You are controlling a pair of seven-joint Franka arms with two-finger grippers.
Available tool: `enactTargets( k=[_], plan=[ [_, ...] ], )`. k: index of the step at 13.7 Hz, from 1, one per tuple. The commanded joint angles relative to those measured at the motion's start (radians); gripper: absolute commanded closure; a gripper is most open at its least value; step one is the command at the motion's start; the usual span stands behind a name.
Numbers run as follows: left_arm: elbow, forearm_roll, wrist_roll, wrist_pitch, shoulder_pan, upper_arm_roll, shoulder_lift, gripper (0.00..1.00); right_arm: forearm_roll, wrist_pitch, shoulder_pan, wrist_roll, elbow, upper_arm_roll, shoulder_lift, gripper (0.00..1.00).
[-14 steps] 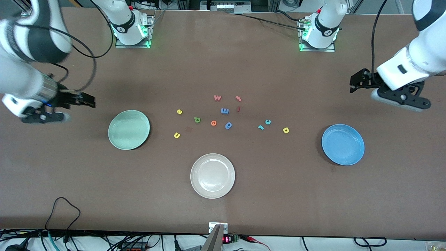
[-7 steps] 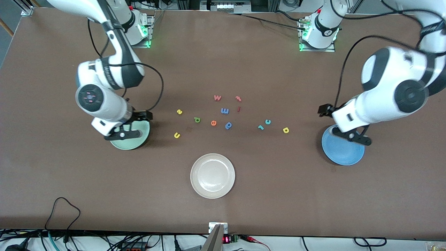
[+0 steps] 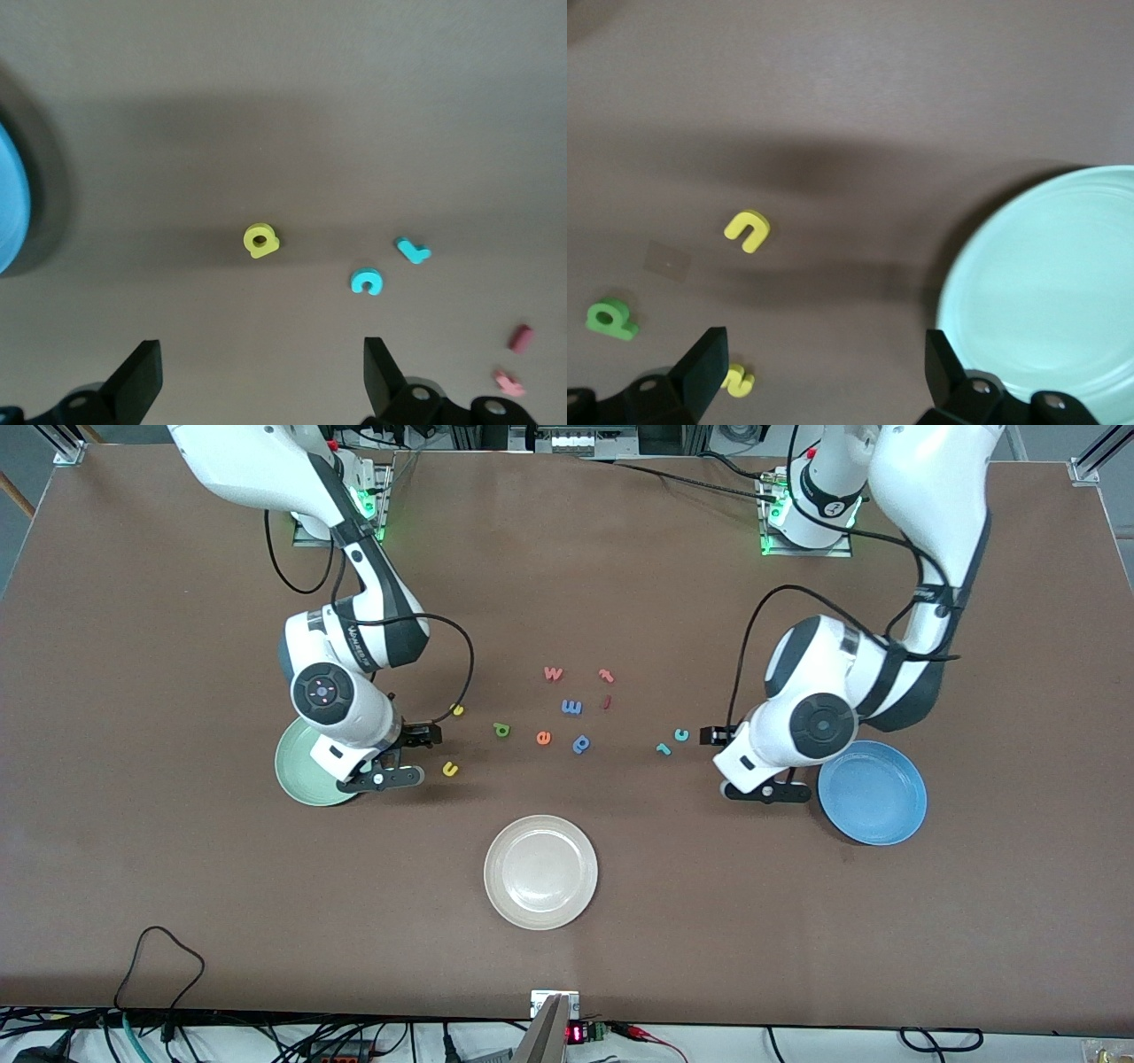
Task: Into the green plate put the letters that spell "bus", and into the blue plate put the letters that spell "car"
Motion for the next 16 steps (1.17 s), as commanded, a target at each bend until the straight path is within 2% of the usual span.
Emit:
enactTargets(
  k=[1, 2, 3, 5, 6, 11, 13, 14, 16],
  plan=[
    [-0.126, 0.078, 0.035, 0.157, 0.020, 0.005, -0.028, 0.00, 0.015, 0.039, 0.016, 0.033, 0.029, -0.009, 0.053, 0.11],
    [-0.187, 0.080, 0.035, 0.258, 0.019, 0.005, -0.028, 0.05, 0.030, 0.058, 0.023, 0.070, 0.029, -0.009, 0.069, 0.20],
    [-0.239, 0.082, 0.036, 0.346, 0.019, 0.005, -0.028, 0.08, 0.041, 0.075, 0.043, 0.086, 0.030, -0.009, 0.086, 0.21],
    [-0.296, 0.080, 0.023, 0.428, 0.023, 0.005, -0.024, 0.36, 0.043, 0.110, 0.063, 0.099, 0.030, -0.009, 0.112, 0.21],
    [-0.296, 0.080, -0.009, 0.431, 0.017, 0.005, -0.016, 0.39, 0.043, 0.119, 0.066, 0.112, 0.030, -0.009, 0.120, 0.21],
    [-0.296, 0.082, -0.068, 0.480, -0.003, 0.006, 0.024, 0.39, 0.044, 0.136, 0.085, 0.113, 0.035, -0.009, 0.147, 0.22],
    [-0.296, 0.082, -0.068, 0.509, -0.003, 0.006, 0.042, 0.39, 0.047, 0.142, 0.088, 0.113, 0.035, -0.009, 0.161, 0.28],
    [-0.296, 0.082, -0.066, 0.510, -0.003, 0.008, 0.044, 0.46, 0.064, 0.153, 0.089, 0.113, 0.035, -0.009, 0.167, 0.31],
    [-0.296, 0.082, -0.066, 0.526, -0.003, 0.008, 0.059, 0.49, 0.084, 0.165, 0.089, 0.112, 0.036, -0.009, 0.176, 0.34]
  ],
)
